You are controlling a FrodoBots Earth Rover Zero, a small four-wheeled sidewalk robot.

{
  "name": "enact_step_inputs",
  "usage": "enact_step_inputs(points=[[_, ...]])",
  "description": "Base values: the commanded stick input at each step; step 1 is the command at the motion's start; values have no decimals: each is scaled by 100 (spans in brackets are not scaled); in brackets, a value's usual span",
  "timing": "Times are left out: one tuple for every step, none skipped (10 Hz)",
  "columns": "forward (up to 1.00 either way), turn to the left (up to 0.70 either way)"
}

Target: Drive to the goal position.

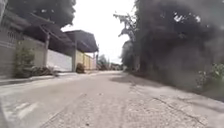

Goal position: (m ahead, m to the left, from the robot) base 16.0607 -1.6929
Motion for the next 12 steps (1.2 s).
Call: enact_step_inputs(points=[[70, -14], [70, 0], [70, 0], [70, 0], [70, 0], [70, 0], [70, 0], [70, 0], [70, 0], [70, 0], [70, 0], [70, 0]])
